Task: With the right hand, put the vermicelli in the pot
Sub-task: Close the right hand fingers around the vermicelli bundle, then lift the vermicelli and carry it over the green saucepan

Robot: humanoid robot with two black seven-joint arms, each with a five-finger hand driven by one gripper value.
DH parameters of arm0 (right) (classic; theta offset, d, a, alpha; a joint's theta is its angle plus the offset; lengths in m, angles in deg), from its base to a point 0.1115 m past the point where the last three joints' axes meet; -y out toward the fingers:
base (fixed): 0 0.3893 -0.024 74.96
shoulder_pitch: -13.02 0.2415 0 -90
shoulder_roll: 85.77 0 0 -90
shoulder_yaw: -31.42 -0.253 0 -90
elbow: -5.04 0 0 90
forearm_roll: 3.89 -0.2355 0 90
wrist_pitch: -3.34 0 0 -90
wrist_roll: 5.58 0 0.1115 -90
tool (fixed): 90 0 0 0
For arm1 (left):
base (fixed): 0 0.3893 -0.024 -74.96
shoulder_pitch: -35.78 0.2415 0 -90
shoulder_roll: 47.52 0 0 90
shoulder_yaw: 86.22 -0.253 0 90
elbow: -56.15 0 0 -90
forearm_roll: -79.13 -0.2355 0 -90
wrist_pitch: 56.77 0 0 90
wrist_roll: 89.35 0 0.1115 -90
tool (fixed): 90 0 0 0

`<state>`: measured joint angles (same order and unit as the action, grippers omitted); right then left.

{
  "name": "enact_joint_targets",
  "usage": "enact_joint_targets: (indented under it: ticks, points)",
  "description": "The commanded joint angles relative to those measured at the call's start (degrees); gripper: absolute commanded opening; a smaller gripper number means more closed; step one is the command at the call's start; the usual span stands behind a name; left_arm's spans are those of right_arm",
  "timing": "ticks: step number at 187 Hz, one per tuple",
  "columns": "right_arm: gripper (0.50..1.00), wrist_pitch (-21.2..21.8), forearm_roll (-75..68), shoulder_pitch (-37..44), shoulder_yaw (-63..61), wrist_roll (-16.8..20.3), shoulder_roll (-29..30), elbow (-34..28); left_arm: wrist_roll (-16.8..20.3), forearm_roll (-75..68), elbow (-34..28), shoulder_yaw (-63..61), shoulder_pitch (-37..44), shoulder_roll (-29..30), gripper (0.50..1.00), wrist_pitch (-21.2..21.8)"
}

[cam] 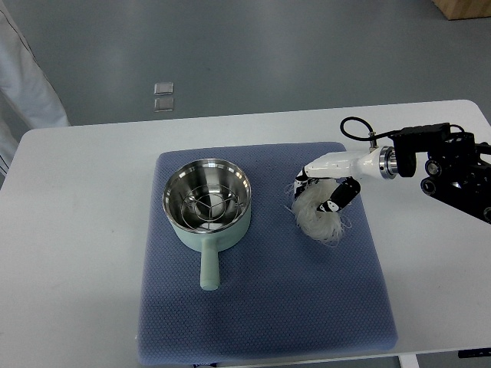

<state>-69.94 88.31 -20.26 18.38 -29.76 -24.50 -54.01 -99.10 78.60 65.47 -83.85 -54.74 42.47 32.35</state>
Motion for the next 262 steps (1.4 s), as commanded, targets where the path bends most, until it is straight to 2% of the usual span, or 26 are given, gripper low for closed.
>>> enact_joint_targets:
  ticks: [1, 74, 154, 196, 262]
  points:
    - [0.58, 0.0, -0.4, 1.3, -0.1, 0.0, -0.1, 0.1, 0.0, 0.0, 0.0, 0.0, 0.0, 0.0, 1.0, 0.0]
    - [0.58, 1.0, -2.8, 4.1, -3.0, 0.0, -0.3, 0.1, 0.0, 0.0, 0.0, 0.0, 0.1, 0.0, 1.0, 0.0]
    - [0.58, 1.1, -5.5, 14.0, -3.3, 0.0, 0.2, 0.3, 0.0, 0.0, 0.0, 0.0, 0.1, 0.0, 1.0, 0.0]
    - [0.582, 1.0, -7.6, 19.0, -3.6, 0.0, 7.7, 2.2, 0.0, 0.0, 0.0, 0.0, 0.1, 0.0, 1.0, 0.0]
    - [0.588, -0.1, -7.6, 16.7, -3.6, 0.1, 19.1, 7.7, 0.0, 0.0, 0.0, 0.1, 0.1, 0.0, 1.0, 0.0]
